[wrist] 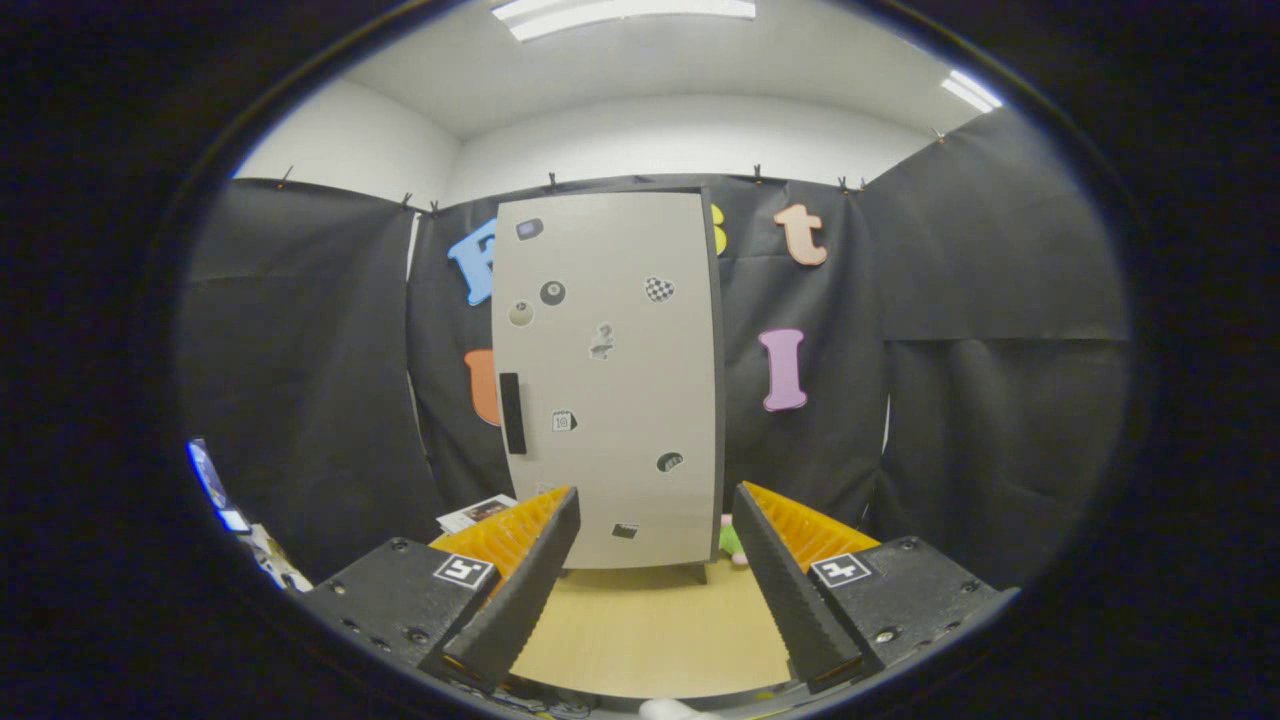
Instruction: Open the shoe cabinet door, grab the shoes and put them into the shoe cabinet, then close the shoe cabinet door.
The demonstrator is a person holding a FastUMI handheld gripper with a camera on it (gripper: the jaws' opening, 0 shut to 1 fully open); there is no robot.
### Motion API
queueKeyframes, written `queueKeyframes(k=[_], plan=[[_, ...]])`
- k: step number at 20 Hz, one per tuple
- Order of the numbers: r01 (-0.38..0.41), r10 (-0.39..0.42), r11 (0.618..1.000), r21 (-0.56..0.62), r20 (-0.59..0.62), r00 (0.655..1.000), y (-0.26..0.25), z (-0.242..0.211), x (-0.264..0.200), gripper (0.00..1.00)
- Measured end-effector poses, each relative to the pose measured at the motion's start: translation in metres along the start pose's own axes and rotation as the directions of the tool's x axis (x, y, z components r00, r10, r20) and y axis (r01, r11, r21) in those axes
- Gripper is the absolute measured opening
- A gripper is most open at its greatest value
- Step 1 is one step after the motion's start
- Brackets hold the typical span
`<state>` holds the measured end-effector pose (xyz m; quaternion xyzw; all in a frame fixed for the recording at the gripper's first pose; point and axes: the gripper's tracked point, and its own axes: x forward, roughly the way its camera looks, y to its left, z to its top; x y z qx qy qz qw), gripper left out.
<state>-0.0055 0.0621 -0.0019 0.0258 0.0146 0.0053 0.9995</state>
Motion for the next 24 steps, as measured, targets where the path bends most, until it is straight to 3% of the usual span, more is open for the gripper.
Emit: queueKeyframes(k=[24], plan=[[-0.003,0.003,1.000,-0.006,-0.010,1.000,-0.0004,-0.0025,-0.0035,1.00]])
